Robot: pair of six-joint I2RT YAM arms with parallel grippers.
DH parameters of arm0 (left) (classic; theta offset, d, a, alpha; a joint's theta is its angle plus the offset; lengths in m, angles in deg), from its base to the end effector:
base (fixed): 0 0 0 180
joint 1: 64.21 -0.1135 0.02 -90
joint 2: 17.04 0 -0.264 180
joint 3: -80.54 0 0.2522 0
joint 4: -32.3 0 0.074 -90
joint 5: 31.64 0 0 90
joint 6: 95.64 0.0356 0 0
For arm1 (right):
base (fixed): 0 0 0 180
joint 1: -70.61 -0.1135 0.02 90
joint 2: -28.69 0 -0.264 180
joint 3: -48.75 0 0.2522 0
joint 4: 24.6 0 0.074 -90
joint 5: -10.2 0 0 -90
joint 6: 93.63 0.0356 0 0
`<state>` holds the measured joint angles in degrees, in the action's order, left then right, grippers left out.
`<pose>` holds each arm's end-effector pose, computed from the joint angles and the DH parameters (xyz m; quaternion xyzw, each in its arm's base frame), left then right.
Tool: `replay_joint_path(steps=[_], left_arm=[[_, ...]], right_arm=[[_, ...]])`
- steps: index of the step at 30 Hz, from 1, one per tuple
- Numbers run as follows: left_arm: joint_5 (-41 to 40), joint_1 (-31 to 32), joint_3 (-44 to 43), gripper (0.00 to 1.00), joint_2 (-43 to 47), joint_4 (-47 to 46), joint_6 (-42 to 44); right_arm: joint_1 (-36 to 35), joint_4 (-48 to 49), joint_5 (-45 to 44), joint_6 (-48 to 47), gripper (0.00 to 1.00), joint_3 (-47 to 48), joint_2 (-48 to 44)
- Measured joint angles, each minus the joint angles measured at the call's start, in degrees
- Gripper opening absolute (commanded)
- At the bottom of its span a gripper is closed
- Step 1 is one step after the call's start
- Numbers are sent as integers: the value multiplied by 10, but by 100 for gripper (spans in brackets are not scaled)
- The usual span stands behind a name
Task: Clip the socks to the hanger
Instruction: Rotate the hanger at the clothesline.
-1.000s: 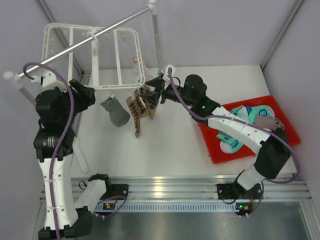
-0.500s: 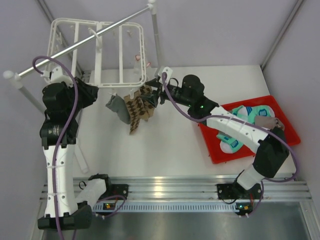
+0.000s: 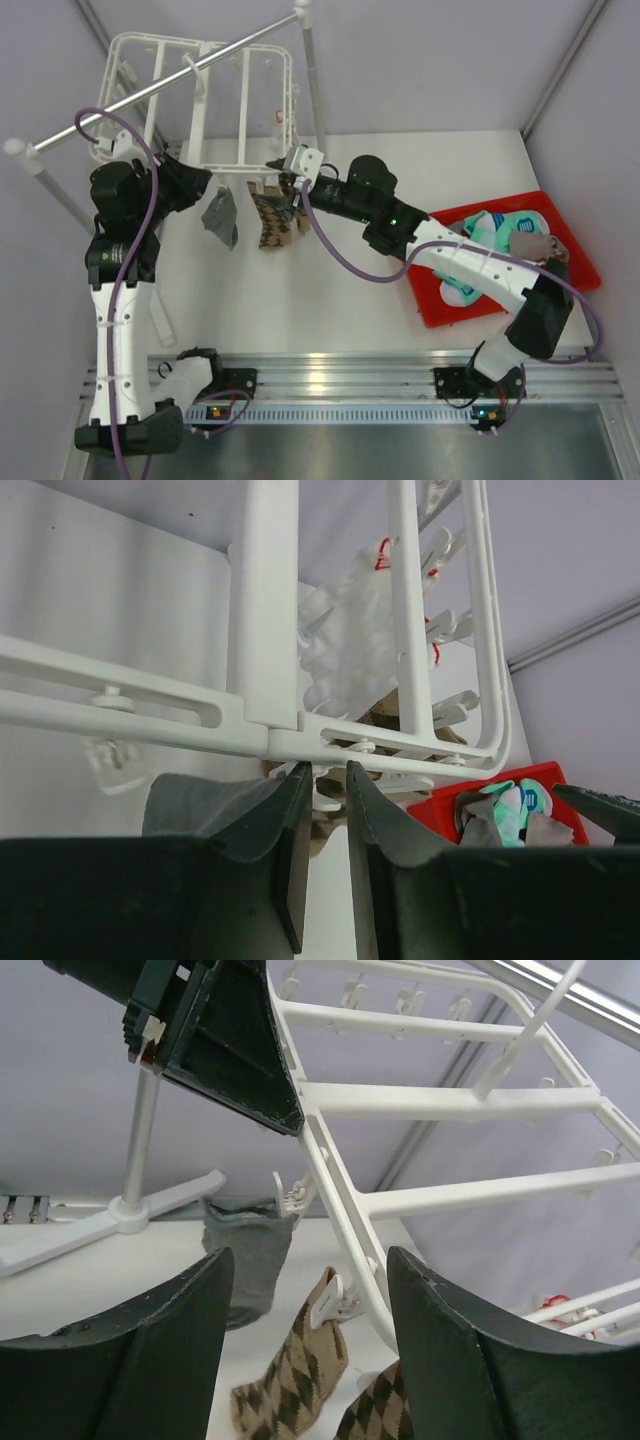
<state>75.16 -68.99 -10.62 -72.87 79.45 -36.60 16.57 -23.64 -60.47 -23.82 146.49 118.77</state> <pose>0.1835 0.0050 0.4556 -0.1479 0.7591 -0.2517 0.5819 0.2117 0.3118 0.4272 -0.4893 0.4357 0.3223 0.6832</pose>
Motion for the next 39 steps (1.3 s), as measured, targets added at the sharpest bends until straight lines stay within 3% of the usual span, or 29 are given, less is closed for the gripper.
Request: replay_joint_path(steps=[4,7,11,16,19,21,22,29,39], left_arm=[[10,3,1,24,-6,-5,-7],[15,7,1,24,-11,-7,-9],[25,15,1,24,-16,-15,-11],[37,18,1,27,-16,-25,-5],[40,18,0,39,-9,-23,10],[40,18,-3,55,0,-21,21],[38,18,-7,56,7,-19,30],[-63,19,-86,65,43,21,67],[-240,13,-146,70,43,47,108]], right_arm=[[-13,14,-33,-6,63,0,7],[-13,25,-52,-28,56,13,31],[-16,21,-59,-59,66,29,62],[-25,11,-79,-108,62,83,107],[-23,13,-95,-144,51,97,124],[-18,11,-104,-165,48,99,132],[-16,12,-106,-175,48,99,136],[15,-3,-122,-214,46,99,146],[57,-10,-133,-228,45,103,148]])
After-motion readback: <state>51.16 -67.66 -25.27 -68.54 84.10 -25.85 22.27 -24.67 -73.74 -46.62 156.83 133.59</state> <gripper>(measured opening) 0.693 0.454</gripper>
